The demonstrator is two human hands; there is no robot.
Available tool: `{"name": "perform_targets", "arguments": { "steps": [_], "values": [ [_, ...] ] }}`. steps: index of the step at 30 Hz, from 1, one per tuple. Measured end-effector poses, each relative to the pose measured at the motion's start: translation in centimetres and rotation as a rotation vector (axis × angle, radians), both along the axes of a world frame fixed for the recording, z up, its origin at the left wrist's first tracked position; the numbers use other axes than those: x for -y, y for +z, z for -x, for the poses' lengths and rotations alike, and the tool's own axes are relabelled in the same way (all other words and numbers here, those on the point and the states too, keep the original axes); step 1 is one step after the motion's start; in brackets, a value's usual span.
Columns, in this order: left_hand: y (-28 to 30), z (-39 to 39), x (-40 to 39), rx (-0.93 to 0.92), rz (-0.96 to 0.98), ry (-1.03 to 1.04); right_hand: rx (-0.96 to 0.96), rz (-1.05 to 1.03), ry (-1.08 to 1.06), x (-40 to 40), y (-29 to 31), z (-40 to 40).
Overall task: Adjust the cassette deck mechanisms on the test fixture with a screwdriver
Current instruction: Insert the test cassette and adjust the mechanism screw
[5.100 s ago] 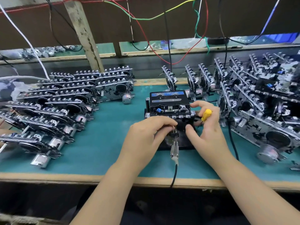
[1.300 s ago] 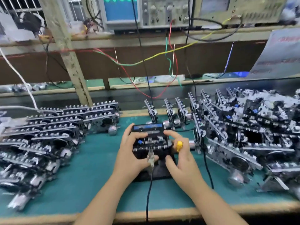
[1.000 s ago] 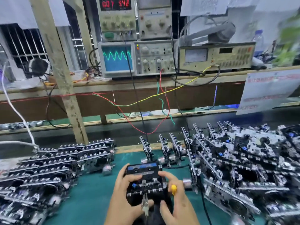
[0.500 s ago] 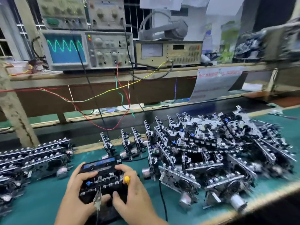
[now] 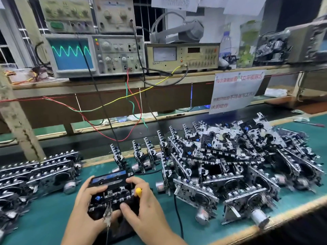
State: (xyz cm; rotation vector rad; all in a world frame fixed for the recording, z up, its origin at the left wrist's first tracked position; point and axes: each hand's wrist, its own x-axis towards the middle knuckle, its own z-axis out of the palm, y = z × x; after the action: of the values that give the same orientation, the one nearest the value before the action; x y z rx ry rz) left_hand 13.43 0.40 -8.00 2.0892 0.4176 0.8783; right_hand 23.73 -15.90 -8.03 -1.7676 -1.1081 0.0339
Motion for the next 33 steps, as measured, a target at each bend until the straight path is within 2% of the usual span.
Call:
{"name": "perform_targets", "arguments": {
  "steps": [7,9,11,14,18,22,25,28,30,33],
  "values": [
    [0.1,-0.1,0.0,-0.023,0.030,0.002,0.010,0.005,-0.008,0.0,-0.2,0.0],
    [0.3,-0.1,0.1,-0.024,0.035,-0.004,0.075,0.001,-0.024,-0.1,-0.3,0.2],
    [0.6,0.1,0.4,-0.023,0.049,-0.002,0.175,-0.053,-0.106,-0.2,-0.8,0.1],
    [0.9,0.5,0.8,-0.028,0.059,-0.006,0.179,-0.113,-0.255,-0.2,-1.0,-0.3],
    [0.9,0.4,0.6,-0.078,0.049,-0.001,0.220,-0.226,-0.274,1.0,0.7,-0.7],
    [1.9,1.3,-0.4,-0.176,0.060,-0.074,0.049,-0.344,-0.255,3.4,3.4,0.4],
    [3.9,2.2,-1.7,-0.298,-0.058,-0.184,-0.142,-0.405,-0.293,5.9,3.9,1.0],
    [6.0,1.1,-1.9,-0.338,-0.117,-0.152,-0.342,-0.499,-0.293,7.5,3.7,1.2],
    [7.0,-0.4,-1.4,-0.412,-0.263,-0.118,-0.423,-0.542,-0.276,7.6,3.8,1.2],
    [8.0,-2.8,-0.7,-0.692,-0.470,-0.188,-0.472,-0.543,-0.246,6.9,4.2,1.1]
  ]
}}
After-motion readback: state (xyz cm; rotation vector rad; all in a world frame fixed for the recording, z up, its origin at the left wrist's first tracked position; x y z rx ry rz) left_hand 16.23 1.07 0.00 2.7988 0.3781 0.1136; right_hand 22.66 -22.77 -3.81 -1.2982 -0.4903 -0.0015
